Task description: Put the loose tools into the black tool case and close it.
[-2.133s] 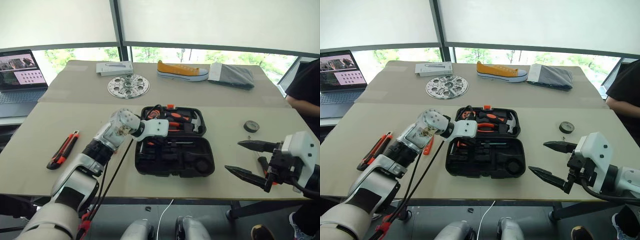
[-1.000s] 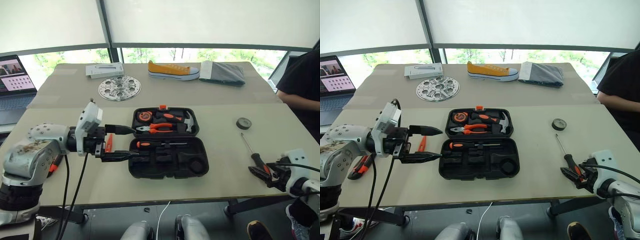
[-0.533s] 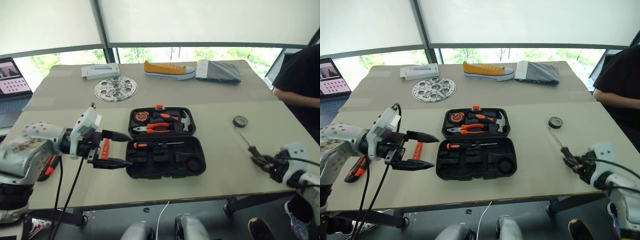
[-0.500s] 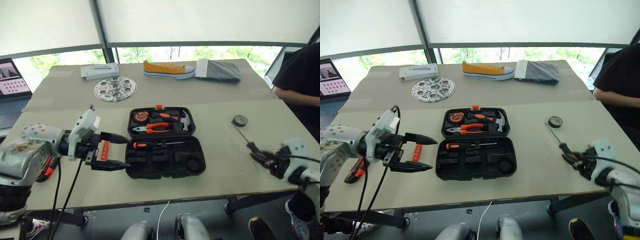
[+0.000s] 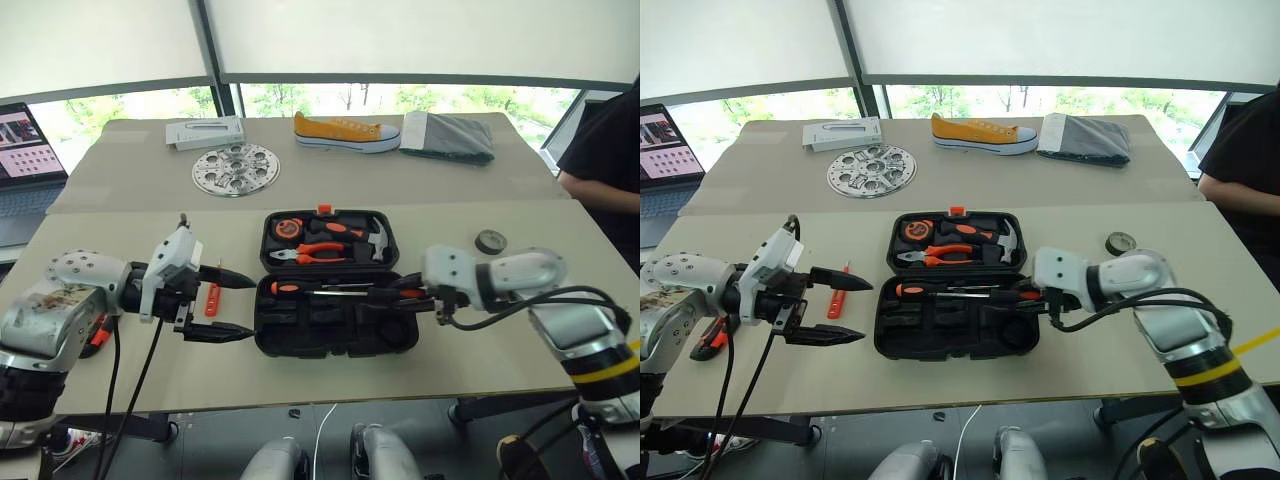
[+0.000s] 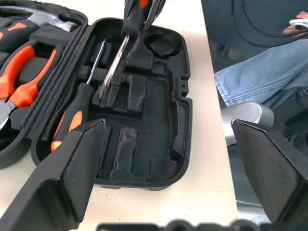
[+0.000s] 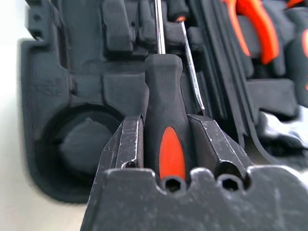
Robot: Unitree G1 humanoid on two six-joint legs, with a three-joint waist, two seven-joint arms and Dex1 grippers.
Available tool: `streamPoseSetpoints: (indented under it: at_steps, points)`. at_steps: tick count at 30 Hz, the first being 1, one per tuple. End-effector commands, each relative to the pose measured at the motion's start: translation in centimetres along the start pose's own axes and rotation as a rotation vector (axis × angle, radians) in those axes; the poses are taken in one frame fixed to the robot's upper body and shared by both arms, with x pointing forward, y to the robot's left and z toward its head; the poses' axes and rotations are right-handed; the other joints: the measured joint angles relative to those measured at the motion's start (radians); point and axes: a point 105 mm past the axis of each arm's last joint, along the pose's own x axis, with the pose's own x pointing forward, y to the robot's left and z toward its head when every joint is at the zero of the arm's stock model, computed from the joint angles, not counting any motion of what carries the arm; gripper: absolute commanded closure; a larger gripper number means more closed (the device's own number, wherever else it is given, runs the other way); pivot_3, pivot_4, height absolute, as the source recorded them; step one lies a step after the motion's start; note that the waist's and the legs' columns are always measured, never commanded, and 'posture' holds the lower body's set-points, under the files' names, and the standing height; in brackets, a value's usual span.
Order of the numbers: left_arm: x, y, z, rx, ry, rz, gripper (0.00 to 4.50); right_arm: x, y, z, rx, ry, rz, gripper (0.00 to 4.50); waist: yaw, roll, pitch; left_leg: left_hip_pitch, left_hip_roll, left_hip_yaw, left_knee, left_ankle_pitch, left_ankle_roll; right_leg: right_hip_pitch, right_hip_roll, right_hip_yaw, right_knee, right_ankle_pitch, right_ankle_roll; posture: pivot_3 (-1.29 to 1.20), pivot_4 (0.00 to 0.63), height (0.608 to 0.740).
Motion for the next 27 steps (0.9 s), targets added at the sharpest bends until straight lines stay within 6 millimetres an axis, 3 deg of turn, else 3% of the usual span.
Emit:
streamPoseSetpoints:
  at_steps: [1, 5, 11, 20, 22, 23, 27]
  points:
    - [0.0, 0.2, 0.9, 0.063, -0.01, 0.003, 0.0, 0.2, -1.0, 0.1, -0.065, 0.024, -0.023, 3.46, -0.003, 0.0, 0.0, 0.0, 0.0, 0.0, 0.0, 0.0, 0.0, 0.0, 0.0, 0.0, 0.0, 0.0, 0.0, 0.0, 0.15, 0.74]
    - [0.2, 0.3, 1.1, 0.075, -0.018, 0.002, 0.0, 0.7, -1.5, -0.3, -0.083, 0.043, -0.041, 3.46, -0.006, 0.0, 0.0, 0.001, 0.0, 0.0, 0.001, 0.0, -0.001, 0.001, 0.0, 0.0, 0.0, 0.0, -0.001, 0.0, 0.15, 0.74]
    - [0.4, 0.4, 1.1, 0.085, -0.02, 0.006, 0.0, 1.4, -2.0, 0.8, -0.094, 0.01, -0.058, 3.46, -0.008, 0.0, 0.0, 0.002, 0.001, 0.0, 0.002, 0.002, -0.004, 0.002, 0.0, 0.0, 0.002, 0.002, -0.003, 0.0, 0.15, 0.74]
    - [0.5, 0.8, 1.1, 0.098, -0.02, 0.018, 0.0, 2.2, -1.6, 1.6, -0.122, -0.017, -0.032, 3.46, -0.016, 0.0, 0.0, 0.002, 0.002, 0.0, 0.002, 0.002, -0.004, 0.001, 0.001, 0.0, 0.002, 0.002, -0.004, 0.0, 0.15, 0.74]
    - [0.6, 0.8, 1.1, 0.1, -0.021, 0.02, 0.0, 2.3, -2.0, 1.8, -0.113, -0.022, -0.049, 2.44, -0.017, 0.0, 0.0, 0.002, 0.002, 0.0, 0.002, 0.002, -0.004, 0.001, 0.001, 0.0, 0.002, 0.002, -0.004, 0.0, 0.15, 0.74]
    - [0.6, 0.8, 1.1, 0.1, -0.022, 0.02, 0.0, 2.4, -2.3, 1.9, -0.107, -0.028, -0.062, 2.28, -0.017, 0.0, 0.0, 0.002, 0.002, 0.0, 0.002, 0.002, -0.004, 0.001, 0.001, 0.0, 0.002, 0.002, -0.004, 0.0, 0.15, 0.74]
    - [0.7, 0.8, 1.1, 0.101, -0.024, 0.021, 0.0, 2.3, -2.9, 2.7, -0.096, -0.069, -0.092, 0.83, -0.019, 0.0, 0.0, 0.002, 0.002, 0.0, 0.002, 0.002, -0.004, 0.001, 0.001, 0.0, 0.002, 0.002, -0.004, 0.0, 0.15, 0.74]
